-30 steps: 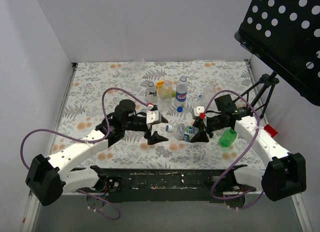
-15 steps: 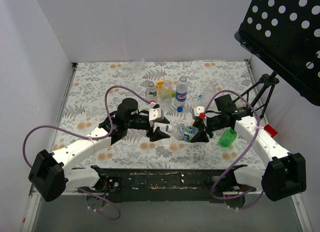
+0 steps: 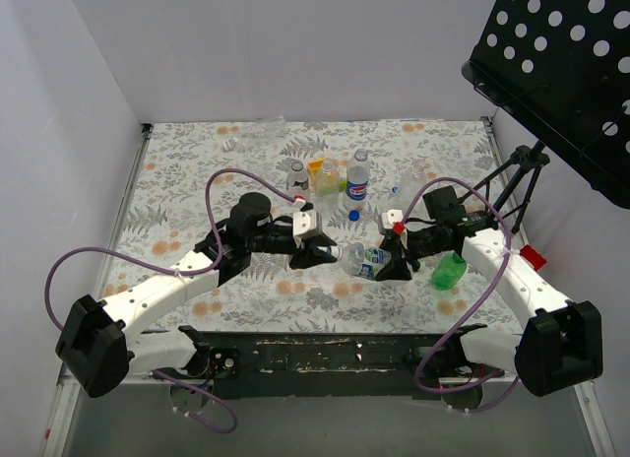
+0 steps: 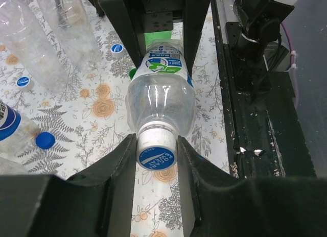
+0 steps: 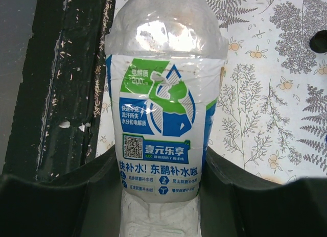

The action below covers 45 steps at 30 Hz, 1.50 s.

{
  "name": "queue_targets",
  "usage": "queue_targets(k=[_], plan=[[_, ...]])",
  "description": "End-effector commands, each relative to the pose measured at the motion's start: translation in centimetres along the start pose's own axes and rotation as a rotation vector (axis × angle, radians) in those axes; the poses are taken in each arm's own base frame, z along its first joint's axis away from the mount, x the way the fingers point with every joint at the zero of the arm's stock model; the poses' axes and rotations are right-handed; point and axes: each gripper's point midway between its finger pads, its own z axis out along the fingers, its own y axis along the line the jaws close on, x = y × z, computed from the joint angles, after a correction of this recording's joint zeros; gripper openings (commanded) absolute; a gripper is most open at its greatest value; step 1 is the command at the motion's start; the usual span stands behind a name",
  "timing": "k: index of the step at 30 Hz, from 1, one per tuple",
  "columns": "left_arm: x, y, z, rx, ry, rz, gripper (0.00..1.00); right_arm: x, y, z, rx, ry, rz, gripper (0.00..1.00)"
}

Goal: Unscrew the bottle caps
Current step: Unscrew the bottle cap from the plastic bottle.

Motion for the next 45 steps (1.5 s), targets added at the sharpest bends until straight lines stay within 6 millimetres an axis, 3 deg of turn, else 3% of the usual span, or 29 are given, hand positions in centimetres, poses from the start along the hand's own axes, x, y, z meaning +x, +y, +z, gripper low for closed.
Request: queue_targets(k=[1,4,7,11,14,17,26,30,32,37,45], plan=[[-2.0,-0.1,-0.5,-0.013,-0.023,0.012,0.15,-0.9,0.4,0.0,-0.014,-0.037,-0.018,0.15],[-2.8,-0.5,-0.7,-0.013,-0.03,-0.052,0.0,-1.0,0.4,0.0,-0.015,-0.038,-0.019,0.14],[-3.1,-0.6,-1.1,-0.062,-0.015,-0.26,0.0,-1.0,0.4,0.0,-0.015,-0.038,-0.021,0.15],[-3.6,0.9,-1.5,-0.242,-0.015,-0.672,0.0,-0.9,0.5,0.0,-0.015,-0.039,-0.022,0.15],[-3.1,1.5,-1.9,-0.377,-0.009,-1.003,0.0,-0.9,0.5,0.0,-0.013,-0.039,-0.02,0.15],[-2.6,1.2,-1.7,-0.413,0.019,-1.2,0.0,-0.9,0.4,0.0,-0.013,-0.039,-0.02,0.15],[-2.8,3.1,-1.6,-0.508,-0.033,-1.263,0.0,-0.9,0.7,0.0,-0.015,-0.037,-0.022,0.15],[-2.5,4.6,-3.3,-0.631,-0.075,-1.203,0.0,-0.8,0.6,-0.1,-0.005,-0.035,-0.027,0.15],[-1.6,5.3,-4.4,-0.705,-0.074,-1.156,0.0,-0.8,0.6,-0.1,-0.004,-0.036,-0.028,0.15],[4.5,6.3,-6.0,-0.826,0.011,-1.161,0.0,-1.0,0.6,-0.2,0.001,-0.04,-0.031,0.15],[14.0,10.3,-6.1,-1.004,0.139,-1.217,0.0,-1.2,0.7,-0.2,0.003,-0.045,-0.034,0.15]])
